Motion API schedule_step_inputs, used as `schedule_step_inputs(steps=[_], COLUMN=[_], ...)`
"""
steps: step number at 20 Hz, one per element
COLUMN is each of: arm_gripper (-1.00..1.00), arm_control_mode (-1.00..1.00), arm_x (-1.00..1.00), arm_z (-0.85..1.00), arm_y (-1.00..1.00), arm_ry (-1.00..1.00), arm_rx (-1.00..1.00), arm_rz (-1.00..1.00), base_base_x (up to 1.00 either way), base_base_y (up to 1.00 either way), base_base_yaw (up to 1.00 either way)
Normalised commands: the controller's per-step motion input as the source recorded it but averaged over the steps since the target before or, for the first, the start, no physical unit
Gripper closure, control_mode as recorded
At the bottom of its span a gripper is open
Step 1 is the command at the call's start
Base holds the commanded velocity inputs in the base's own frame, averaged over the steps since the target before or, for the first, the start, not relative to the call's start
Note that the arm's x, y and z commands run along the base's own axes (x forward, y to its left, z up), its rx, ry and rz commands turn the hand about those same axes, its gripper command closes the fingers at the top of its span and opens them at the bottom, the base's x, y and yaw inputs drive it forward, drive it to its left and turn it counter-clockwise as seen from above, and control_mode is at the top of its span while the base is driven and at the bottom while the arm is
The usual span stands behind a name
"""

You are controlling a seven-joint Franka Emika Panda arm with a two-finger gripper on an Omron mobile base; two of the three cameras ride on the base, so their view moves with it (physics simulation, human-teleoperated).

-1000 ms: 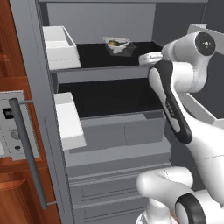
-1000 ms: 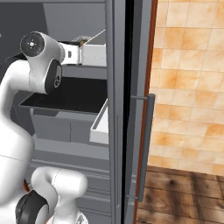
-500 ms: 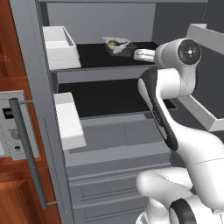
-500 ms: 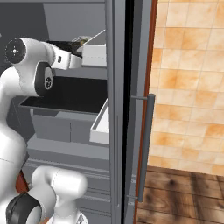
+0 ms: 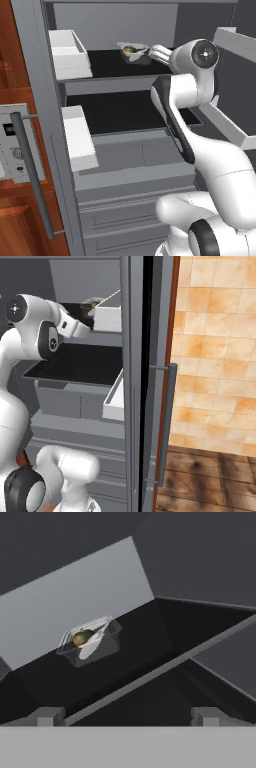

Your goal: Place the tupperware containing the fish and squash meal in the microwave. Close the microwave door and press the start button to reheat the meal.

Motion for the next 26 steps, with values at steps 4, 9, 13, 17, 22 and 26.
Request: schedule_step_inputs(steps=[4, 9, 13, 17, 22, 26], arm_gripper=[-1.00, -1.00, -1.00, -1.00, -1.00, -1.00], arm_control_mode=[-1.00, -1.00, -1.00, -1.00, -1.00, -1.00], arm_x=[0.19, 0.29, 0.39, 0.39, 0.05, 0.18], arm_z=[0.05, -0.01, -0.13, -0.10, -0.01, -0.01], arm_y=[0.06, 0.00, 0.00, 0.00, 0.00, 0.00], arm_ry=[0.03, 0.01, 0.02, 0.05, 0.10, 0.00], arm_rx=[0.17, 0.14, 0.07, 0.06, 0.00, 0.02], arm_rz=[0.03, 0.12, 0.17, 0.15, 0.08, 0.01], base_base_x=[0.00, 0.00, 0.00, 0.00, 0.00, 0.00], base_base_y=[0.00, 0.00, 0.00, 0.00, 0.00, 0.00], base_base_yaw=[0.00, 0.00, 0.00, 0.00, 0.00, 0.00])
